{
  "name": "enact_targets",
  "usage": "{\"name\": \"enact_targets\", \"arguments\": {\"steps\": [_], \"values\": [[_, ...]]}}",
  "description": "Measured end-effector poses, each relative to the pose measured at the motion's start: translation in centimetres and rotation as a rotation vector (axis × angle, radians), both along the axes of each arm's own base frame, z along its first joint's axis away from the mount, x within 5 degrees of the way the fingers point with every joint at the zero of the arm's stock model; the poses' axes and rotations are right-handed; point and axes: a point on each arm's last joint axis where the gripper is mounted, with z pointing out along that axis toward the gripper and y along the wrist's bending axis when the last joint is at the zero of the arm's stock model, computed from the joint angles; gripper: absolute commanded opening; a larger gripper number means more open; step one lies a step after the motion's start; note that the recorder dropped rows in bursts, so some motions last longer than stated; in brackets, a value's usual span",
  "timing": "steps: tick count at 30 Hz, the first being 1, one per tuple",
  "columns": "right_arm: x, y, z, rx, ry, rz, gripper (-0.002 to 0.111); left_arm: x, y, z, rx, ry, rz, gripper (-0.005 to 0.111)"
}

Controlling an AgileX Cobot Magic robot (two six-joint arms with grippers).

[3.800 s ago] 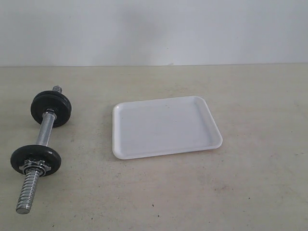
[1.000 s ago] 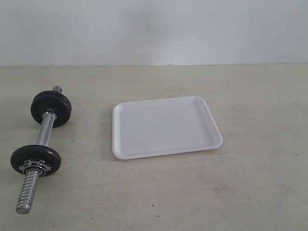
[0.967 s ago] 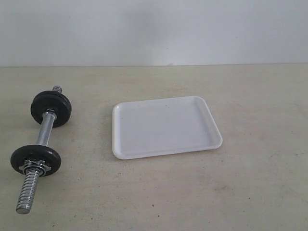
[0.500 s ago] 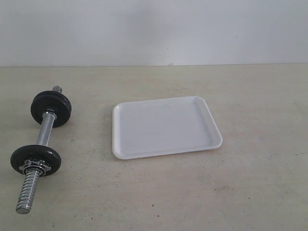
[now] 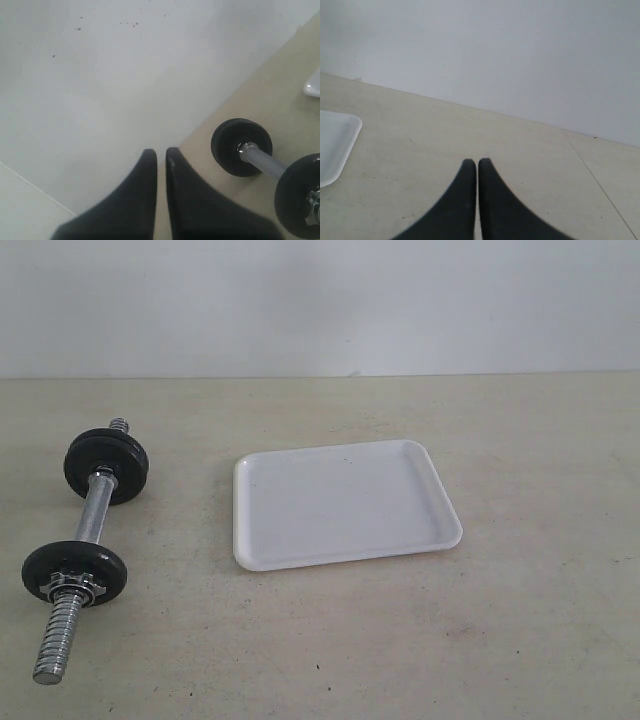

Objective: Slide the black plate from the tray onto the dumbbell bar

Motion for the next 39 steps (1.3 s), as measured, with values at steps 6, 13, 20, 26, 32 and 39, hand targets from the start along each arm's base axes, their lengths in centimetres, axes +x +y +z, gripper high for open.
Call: {"name": "enact_targets", "arguments": {"steps": [6, 13, 20, 26, 32, 39], "values": [[0.0, 0.0, 0.0, 0.007, 0.0, 0.0, 0.0, 0.0, 0.0, 0.0, 0.0, 0.0, 0.001, 0.004], [0.0, 0.0, 0.0, 0.008, 0.0, -0.001, 0.0, 0.0, 0.5, 0.0, 0.0, 0.0, 0.089, 0.004], [0.0, 0.0, 0.0, 0.01, -0.001, -0.001, 0.0, 0.0, 1.2, 0.0, 0.0, 0.0, 0.216, 0.004], [0.0, 0.0, 0.0, 0.01, -0.001, -0.001, 0.0, -0.1, 1.3, 0.0, 0.0, 0.0, 0.232, 0.004], [0.0, 0.0, 0.0, 0.01, -0.001, -0.001, 0.0, -0.1, 1.3, 0.0, 0.0, 0.0, 0.232, 0.004], [0.0, 0.0, 0.0, 0.015, -0.001, 0.0, 0.0, -0.1, 1.3, 0.0, 0.0, 0.0, 0.232, 0.004]]}}
